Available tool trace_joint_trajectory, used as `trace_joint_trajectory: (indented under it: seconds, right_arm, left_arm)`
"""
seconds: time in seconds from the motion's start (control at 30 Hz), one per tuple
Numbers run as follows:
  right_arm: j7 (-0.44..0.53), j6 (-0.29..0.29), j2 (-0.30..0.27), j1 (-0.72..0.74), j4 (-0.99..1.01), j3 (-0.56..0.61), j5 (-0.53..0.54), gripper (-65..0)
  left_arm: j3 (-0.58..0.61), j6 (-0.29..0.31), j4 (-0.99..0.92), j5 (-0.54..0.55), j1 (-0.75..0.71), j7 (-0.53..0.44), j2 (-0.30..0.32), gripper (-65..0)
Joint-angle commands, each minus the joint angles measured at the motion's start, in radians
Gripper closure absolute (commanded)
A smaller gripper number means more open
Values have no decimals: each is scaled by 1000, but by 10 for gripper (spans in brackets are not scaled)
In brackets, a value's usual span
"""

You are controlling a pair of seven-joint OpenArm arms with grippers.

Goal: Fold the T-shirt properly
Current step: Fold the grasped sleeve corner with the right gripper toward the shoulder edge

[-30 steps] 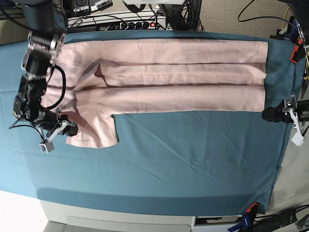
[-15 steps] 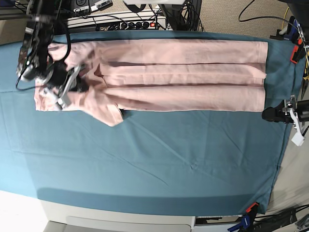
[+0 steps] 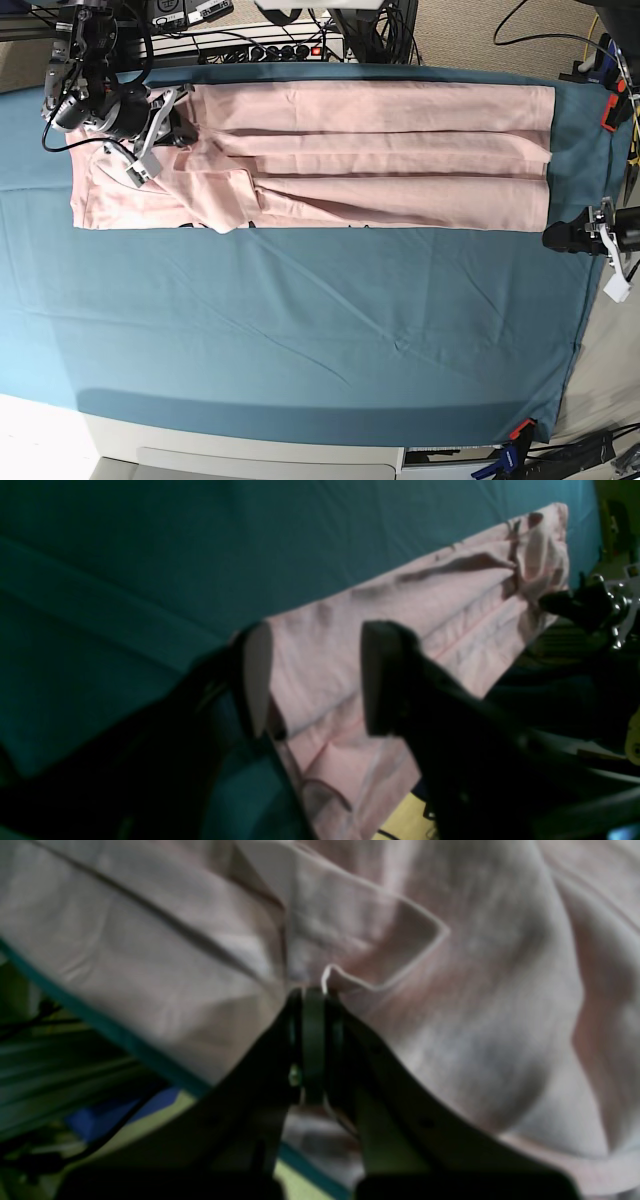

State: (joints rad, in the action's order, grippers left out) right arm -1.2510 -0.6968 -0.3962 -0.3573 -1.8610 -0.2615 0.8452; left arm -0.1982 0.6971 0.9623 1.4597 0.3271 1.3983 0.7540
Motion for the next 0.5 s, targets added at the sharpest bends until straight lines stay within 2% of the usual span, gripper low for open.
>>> trace_joint_trajectory:
  seconds: [0.0, 0.37, 0.47]
  right_arm:
    - [-11, -1, -17, 3, -18, -8, 31, 0]
    - [-112, -1, -17, 3, -18, -8, 39, 0]
    - [-145, -1, -17, 3, -18, -8, 84, 0]
  left_arm:
    - [-8, 1, 13, 24, 22, -11, 27, -298]
    - [-18, 1, 13, 24, 23, -37, 27, -298]
    - [-65, 1, 13, 24, 23, -37, 29, -298]
